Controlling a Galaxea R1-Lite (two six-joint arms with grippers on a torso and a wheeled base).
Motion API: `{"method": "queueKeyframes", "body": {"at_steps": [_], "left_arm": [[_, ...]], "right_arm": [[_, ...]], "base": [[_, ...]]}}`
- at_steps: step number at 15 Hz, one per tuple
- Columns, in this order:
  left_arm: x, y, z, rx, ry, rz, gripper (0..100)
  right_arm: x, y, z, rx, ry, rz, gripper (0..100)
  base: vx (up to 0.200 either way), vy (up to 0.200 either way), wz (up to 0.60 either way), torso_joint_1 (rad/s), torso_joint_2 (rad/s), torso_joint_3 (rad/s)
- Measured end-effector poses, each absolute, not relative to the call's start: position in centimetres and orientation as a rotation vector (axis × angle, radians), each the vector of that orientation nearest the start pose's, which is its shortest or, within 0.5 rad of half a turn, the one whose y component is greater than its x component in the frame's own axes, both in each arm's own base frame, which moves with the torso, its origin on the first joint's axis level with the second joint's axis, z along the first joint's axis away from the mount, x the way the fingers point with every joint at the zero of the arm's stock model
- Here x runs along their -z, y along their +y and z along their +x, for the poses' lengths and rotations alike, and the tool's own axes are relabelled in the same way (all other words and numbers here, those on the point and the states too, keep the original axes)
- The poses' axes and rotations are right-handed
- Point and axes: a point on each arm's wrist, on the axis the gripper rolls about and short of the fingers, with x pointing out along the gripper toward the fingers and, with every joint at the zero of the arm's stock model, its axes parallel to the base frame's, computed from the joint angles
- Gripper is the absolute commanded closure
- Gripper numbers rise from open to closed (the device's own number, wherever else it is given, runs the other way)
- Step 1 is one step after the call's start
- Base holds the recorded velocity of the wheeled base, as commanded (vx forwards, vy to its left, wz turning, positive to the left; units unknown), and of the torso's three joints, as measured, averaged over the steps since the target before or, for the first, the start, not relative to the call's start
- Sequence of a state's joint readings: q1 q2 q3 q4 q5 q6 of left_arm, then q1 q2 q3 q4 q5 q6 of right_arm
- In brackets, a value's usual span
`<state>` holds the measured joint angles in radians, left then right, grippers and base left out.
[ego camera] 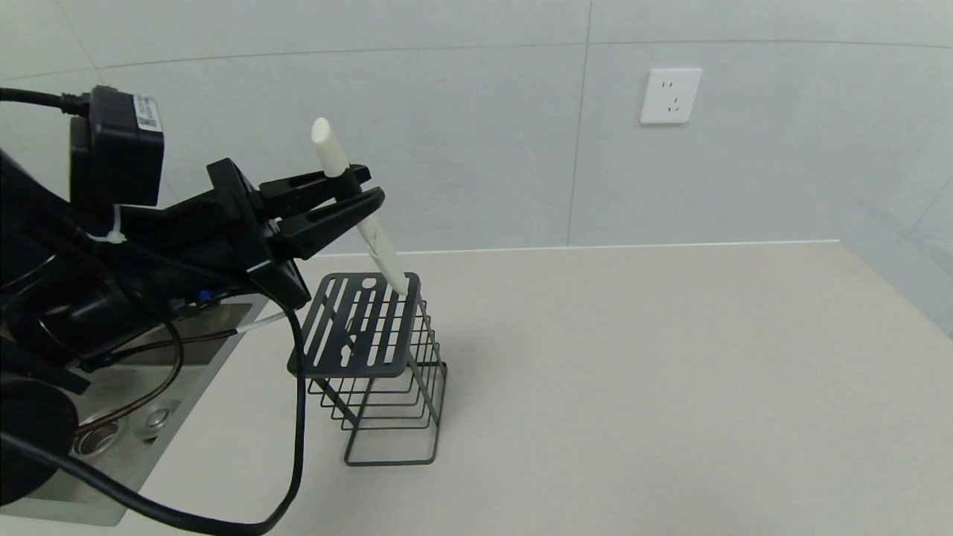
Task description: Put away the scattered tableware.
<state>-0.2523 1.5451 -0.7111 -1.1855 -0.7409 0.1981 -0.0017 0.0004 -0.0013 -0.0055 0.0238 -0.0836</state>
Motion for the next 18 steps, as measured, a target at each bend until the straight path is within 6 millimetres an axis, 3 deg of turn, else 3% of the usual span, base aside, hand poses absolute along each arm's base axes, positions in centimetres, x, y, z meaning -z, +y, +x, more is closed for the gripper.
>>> {"method": "queueKeyframes", "body": {"at_steps": [18], "left_arm": [[-24.1, -7.8, 24.6, 0.924, -0.397, 0.254, 100]], "right_arm": [[-7.6, 0.1, -2.3, -0.022, -0.006, -0.084, 100]], "base": [[0.0, 0.0, 0.0, 0.0, 0.0, 0.0]]}}
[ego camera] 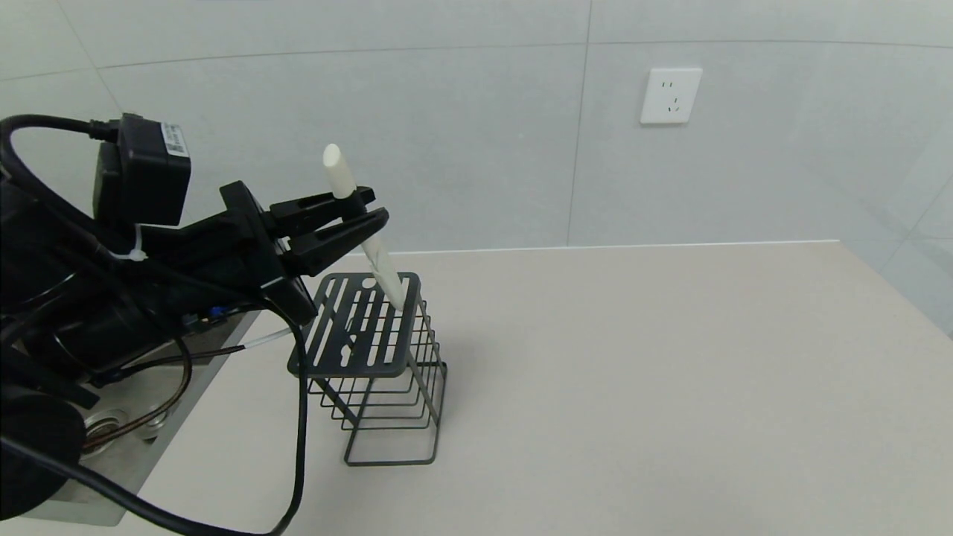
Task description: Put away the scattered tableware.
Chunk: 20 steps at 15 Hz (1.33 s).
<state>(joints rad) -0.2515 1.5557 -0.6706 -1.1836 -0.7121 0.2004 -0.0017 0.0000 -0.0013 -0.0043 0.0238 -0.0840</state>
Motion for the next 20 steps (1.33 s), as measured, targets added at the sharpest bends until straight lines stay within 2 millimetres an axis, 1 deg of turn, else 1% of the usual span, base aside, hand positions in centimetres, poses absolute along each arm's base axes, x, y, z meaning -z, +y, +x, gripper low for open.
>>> {"method": "queueKeyframes", "body": {"at_steps": [3, 12, 20], "left_arm": [[-23.8, -7.9, 24.7, 0.925, -0.385, 0.252, 100], [-22.2, -8.2, 26.0, 0.933, -0.329, 0.243, 100], [-21.1, -8.3, 26.5, 0.936, -0.288, 0.234, 100]], "right_arm": [[-7.6, 0.1, -2.3, -0.022, -0.005, -0.084, 100], [-7.6, 0.1, -2.3, -0.022, -0.006, -0.084, 100], [-7.6, 0.1, -2.3, -0.022, -0.006, -0.084, 100]], "base": [[0.0, 0.0, 0.0, 0.0, 0.0, 0.0], [0.0, 0.0, 0.0, 0.0, 0.0, 0.0], [0.0, 0.0, 0.0, 0.0, 0.0, 0.0]]}}
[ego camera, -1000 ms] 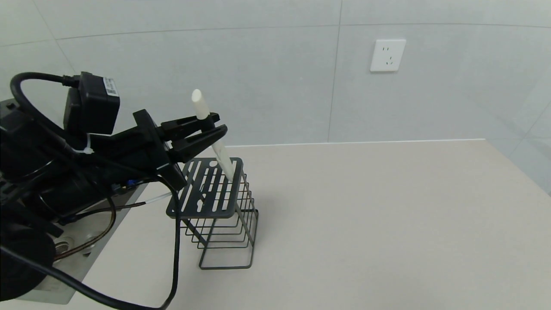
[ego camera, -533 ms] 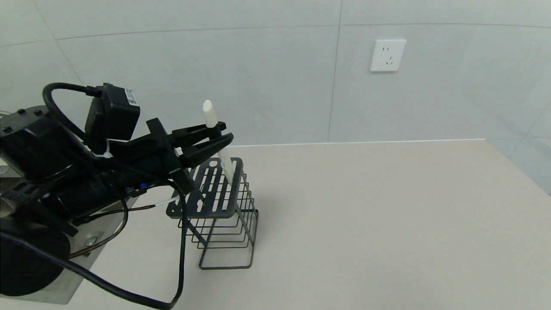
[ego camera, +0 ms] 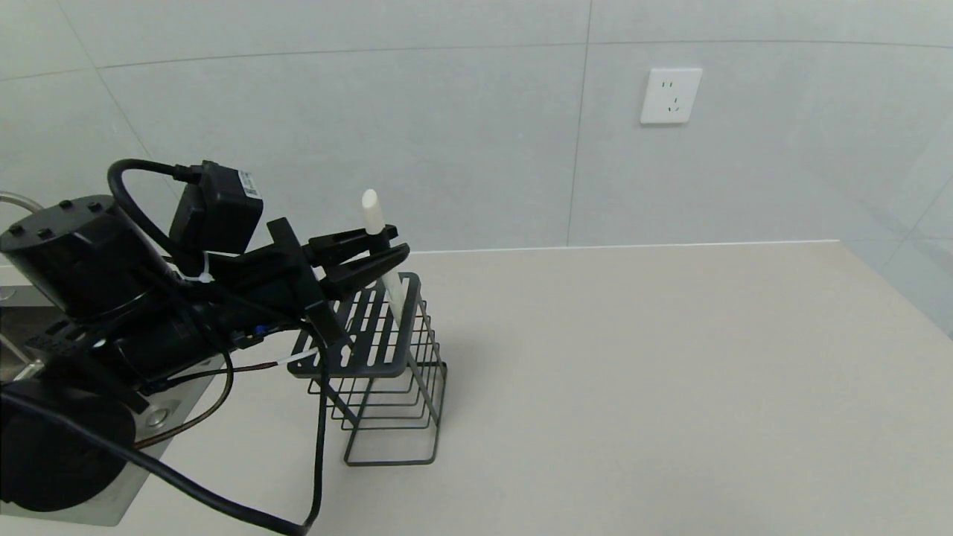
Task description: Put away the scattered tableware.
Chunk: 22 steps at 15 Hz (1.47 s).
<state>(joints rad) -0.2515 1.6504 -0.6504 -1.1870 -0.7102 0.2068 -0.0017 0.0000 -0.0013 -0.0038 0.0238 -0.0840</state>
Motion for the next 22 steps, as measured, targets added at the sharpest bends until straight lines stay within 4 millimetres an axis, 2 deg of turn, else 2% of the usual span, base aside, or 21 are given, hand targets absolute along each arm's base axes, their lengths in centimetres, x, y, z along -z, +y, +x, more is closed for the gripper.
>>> {"method": "queueKeyframes", "body": {"at_steps": [22], "left_arm": [[-18.6, -8.4, 27.0, 0.939, -0.22, 0.219, 100]], "right_arm": [[-7.6, 0.1, -2.3, -0.022, -0.006, -0.084, 100]], "base": [[0.0, 0.0, 0.0, 0.0, 0.0, 0.0]]}}
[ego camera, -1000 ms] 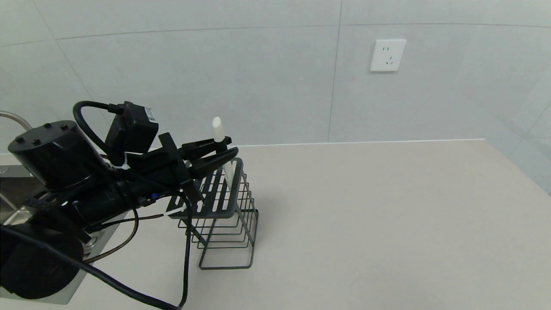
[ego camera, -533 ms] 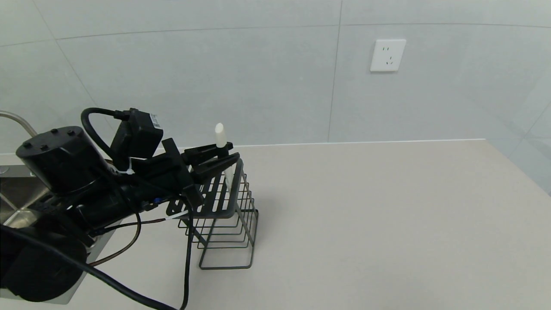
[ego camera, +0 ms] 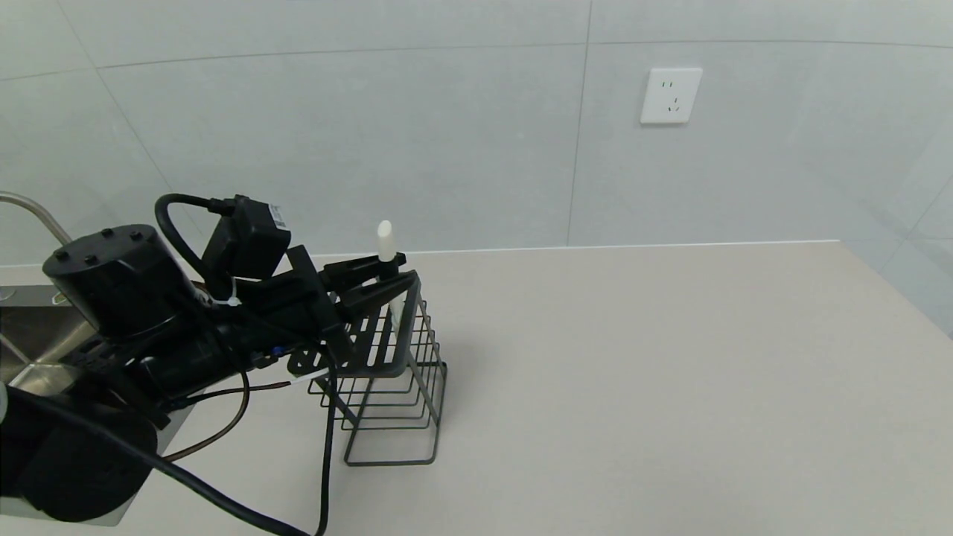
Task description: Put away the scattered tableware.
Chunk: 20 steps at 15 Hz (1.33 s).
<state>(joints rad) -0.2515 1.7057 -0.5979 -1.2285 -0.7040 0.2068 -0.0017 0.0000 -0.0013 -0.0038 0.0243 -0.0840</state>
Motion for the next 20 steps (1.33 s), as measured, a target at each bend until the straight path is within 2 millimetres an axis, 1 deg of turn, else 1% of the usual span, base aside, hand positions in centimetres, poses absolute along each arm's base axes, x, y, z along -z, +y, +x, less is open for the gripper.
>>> {"method": "queueKeyframes", "body": {"at_steps": [14, 15, 17, 20], "left_arm": [[-16.9, -8.3, 26.3, 0.948, -0.152, 0.201, 100], [-16.8, -8.2, 26.2, 0.95, -0.14, 0.197, 0], [-16.8, -8.2, 26.1, 0.948, -0.141, 0.198, 0], [-17.4, -8.2, 26.0, 0.944, -0.181, 0.205, 0]], "right_arm": [[-7.6, 0.1, -2.3, -0.022, -0.006, -0.084, 100], [-7.6, 0.1, -2.3, -0.022, -0.006, -0.084, 100], [-7.6, 0.1, -2.3, -0.022, -0.006, -0.084, 100], [-7.6, 0.1, -2.3, -0.022, -0.006, -0.084, 100]], "base": [[0.0, 0.0, 0.0, 0.0, 0.0, 0.0], [0.0, 0.0, 0.0, 0.0, 0.0, 0.0], [0.0, 0.0, 0.0, 0.0, 0.0, 0.0], [0.0, 0.0, 0.0, 0.0, 0.0, 0.0]]}}
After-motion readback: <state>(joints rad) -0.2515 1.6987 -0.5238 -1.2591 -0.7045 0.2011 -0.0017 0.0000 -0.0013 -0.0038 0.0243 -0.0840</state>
